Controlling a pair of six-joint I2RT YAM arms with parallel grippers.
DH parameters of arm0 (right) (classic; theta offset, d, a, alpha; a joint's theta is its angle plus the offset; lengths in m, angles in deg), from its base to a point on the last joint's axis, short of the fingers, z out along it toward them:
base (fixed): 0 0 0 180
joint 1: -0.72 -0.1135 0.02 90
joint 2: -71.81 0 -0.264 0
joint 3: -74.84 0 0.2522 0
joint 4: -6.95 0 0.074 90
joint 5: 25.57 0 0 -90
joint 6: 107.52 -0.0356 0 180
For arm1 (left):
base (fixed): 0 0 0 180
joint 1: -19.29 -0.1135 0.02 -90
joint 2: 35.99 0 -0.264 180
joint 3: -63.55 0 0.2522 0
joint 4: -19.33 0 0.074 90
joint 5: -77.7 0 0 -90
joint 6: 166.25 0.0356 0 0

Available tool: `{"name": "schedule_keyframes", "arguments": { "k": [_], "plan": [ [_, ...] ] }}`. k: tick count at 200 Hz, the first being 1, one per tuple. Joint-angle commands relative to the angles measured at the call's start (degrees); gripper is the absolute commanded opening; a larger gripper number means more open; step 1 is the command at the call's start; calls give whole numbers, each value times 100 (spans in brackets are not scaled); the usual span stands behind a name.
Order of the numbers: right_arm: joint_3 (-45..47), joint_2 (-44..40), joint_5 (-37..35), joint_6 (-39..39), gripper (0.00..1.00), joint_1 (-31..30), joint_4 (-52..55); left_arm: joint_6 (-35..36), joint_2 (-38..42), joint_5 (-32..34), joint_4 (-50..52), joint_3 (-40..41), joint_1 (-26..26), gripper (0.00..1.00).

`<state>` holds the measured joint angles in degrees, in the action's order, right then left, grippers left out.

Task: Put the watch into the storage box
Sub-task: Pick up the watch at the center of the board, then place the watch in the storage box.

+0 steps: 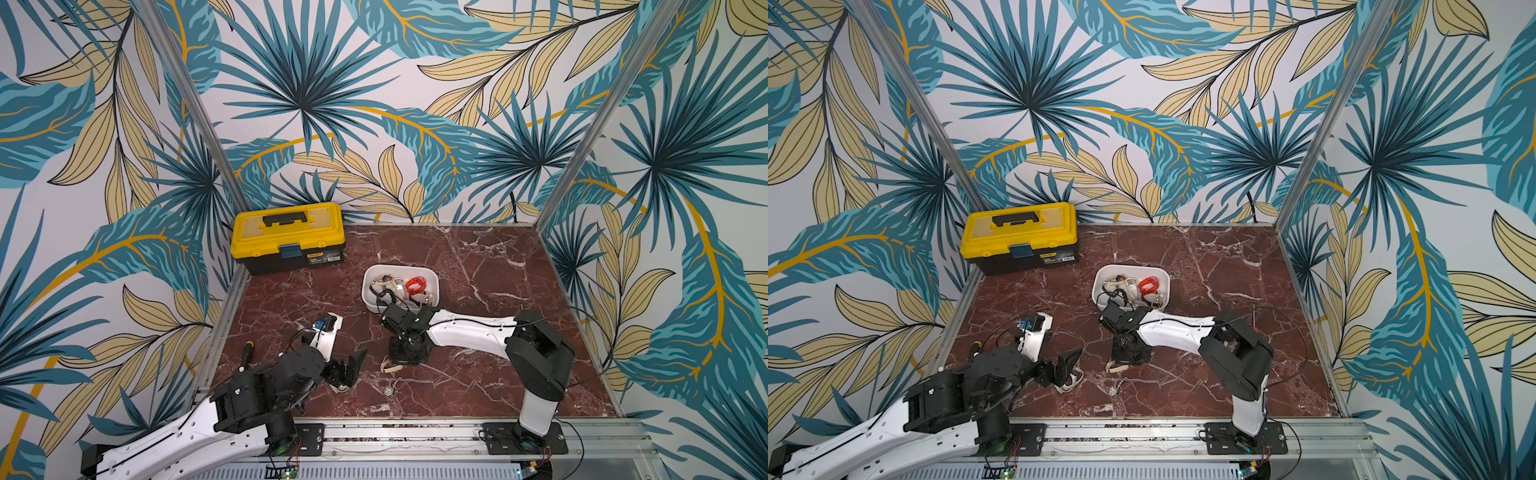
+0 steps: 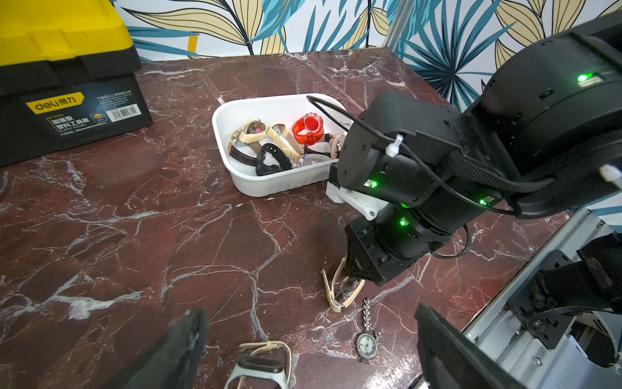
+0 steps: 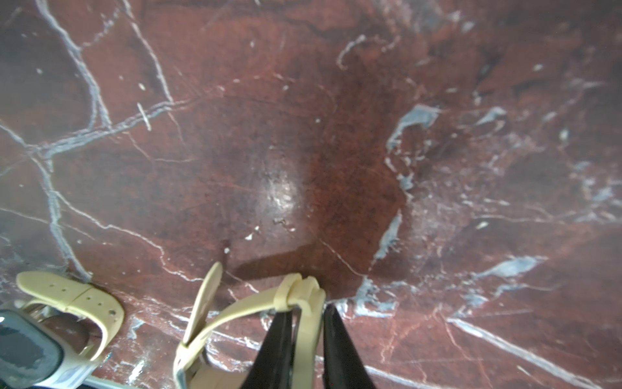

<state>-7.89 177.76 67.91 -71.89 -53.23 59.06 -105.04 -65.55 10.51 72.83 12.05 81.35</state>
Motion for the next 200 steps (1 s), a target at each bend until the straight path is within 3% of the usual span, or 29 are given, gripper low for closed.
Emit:
{"name": "schedule_keyframes", "arguments": {
  "k": [1,90,134,200],
  "plan": [
    [-222,-39,-308,210,19,-23,432,27,29,119,64,139,16,100],
    [-1586,-543,-1894,1384,15,190,1869,207,38,-338,-230,193,20,100],
    [-2299,-332,-2007,2110,15,840,1861,325,38,-186,-440,231,17,100],
    [-3402,758,-1831,2871,15,1771,1793,838,-49,-44,-1105,364,34,100]
  ]
}}
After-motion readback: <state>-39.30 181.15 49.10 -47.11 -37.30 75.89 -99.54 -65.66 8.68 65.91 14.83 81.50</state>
